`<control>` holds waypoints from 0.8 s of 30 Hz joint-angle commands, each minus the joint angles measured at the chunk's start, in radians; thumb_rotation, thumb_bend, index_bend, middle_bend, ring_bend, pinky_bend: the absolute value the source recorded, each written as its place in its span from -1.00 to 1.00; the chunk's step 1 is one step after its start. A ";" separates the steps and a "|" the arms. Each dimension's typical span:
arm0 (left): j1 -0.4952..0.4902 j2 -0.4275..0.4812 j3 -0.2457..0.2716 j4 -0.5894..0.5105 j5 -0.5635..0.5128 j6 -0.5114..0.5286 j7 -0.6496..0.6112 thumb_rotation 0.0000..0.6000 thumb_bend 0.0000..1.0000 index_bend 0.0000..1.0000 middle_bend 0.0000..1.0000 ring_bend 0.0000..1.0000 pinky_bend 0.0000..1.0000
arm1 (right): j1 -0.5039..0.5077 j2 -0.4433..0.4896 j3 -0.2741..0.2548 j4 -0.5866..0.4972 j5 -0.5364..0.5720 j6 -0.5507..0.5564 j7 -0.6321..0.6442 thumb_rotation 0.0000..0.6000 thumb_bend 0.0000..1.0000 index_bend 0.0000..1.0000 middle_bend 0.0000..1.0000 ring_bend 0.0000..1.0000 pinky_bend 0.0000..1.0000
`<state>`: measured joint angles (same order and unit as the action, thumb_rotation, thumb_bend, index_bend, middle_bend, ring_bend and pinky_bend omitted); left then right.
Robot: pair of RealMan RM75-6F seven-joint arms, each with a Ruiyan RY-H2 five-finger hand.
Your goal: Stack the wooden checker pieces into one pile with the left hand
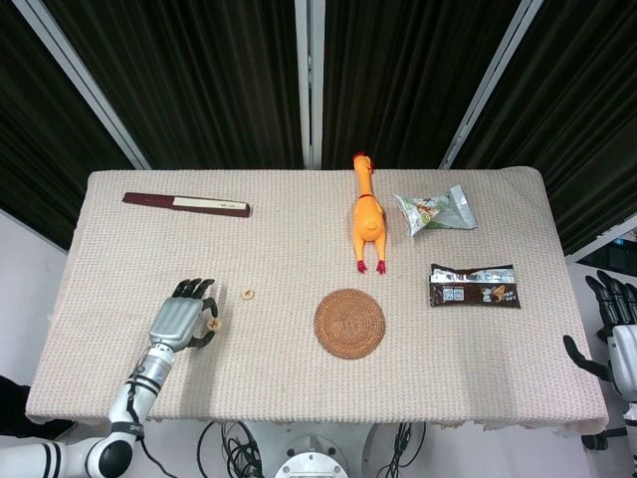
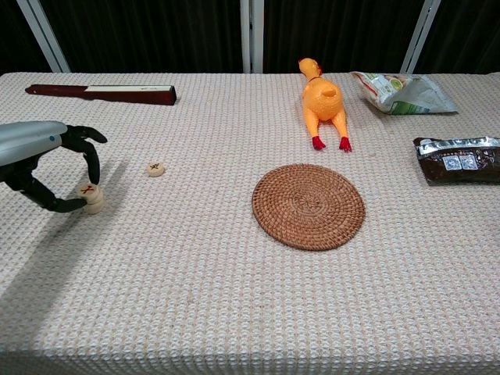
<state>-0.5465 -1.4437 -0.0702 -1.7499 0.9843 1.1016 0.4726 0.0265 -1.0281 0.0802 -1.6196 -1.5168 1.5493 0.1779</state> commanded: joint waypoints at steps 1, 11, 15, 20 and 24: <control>0.001 0.003 0.000 -0.006 0.007 0.005 -0.005 1.00 -0.44 -0.14 -0.87 -1.00 -1.00 | 0.000 0.000 0.000 0.001 0.003 -0.003 0.000 1.00 -0.48 -1.00 -1.00 -1.00 -1.00; -0.001 0.040 0.005 -0.095 0.036 0.022 0.016 1.00 -0.45 -0.22 -0.90 -1.00 -1.00 | -0.001 0.000 0.001 -0.002 0.004 -0.003 -0.003 1.00 -0.48 -1.00 -1.00 -1.00 -1.00; -0.022 0.026 -0.027 -0.108 0.040 0.040 0.041 1.00 -0.45 -0.24 -0.90 -1.00 -1.00 | -0.002 -0.001 0.000 -0.002 0.001 0.000 -0.003 1.00 -0.48 -1.00 -1.00 -1.00 -1.00; -0.088 -0.034 -0.089 -0.075 -0.052 0.028 0.123 1.00 -0.45 -0.24 -0.90 -1.00 -1.00 | -0.001 0.000 0.000 -0.002 0.003 -0.002 -0.003 1.00 -0.48 -1.00 -1.00 -1.00 -1.00; -0.157 -0.100 -0.128 -0.024 -0.192 0.015 0.225 1.00 -0.45 -0.23 -0.90 -1.00 -1.00 | -0.001 0.004 0.002 -0.001 0.005 -0.005 0.005 1.00 -0.48 -1.00 -1.00 -1.00 -1.00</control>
<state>-0.6546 -1.4956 -0.1648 -1.8130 0.8746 1.1269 0.6342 0.0259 -1.0252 0.0814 -1.6213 -1.5117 1.5448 0.1820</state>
